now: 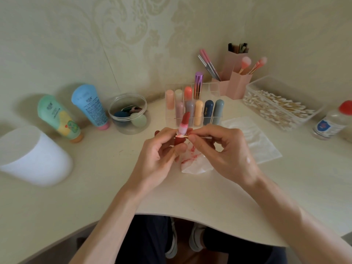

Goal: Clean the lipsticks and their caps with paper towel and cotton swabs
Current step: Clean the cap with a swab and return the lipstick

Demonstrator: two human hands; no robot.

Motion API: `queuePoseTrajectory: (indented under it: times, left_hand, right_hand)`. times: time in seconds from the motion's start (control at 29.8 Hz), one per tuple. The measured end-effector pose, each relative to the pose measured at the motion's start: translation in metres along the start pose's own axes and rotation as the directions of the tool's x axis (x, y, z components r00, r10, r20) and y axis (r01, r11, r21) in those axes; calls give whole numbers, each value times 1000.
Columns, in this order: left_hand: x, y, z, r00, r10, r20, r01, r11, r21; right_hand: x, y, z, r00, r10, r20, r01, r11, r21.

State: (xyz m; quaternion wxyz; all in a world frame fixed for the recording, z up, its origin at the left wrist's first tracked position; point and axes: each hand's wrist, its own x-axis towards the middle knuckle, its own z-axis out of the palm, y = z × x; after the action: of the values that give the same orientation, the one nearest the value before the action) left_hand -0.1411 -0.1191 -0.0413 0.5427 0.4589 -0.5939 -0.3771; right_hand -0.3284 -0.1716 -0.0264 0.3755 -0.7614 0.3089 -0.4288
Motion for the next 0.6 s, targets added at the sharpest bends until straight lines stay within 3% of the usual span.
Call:
queuePoseTrajectory:
  times: [0.23, 0.6]
  left_hand:
    - [0, 3, 0, 986, -63, -157, 33, 982, -184]
    - [-2, 6, 0, 998, -46, -51, 40, 992, -118]
  right_hand:
    - [0, -1, 0, 1000, -25, 1, 25, 999, -40]
    - [0, -3, -1, 999, -25, -25, 25, 999, -22]
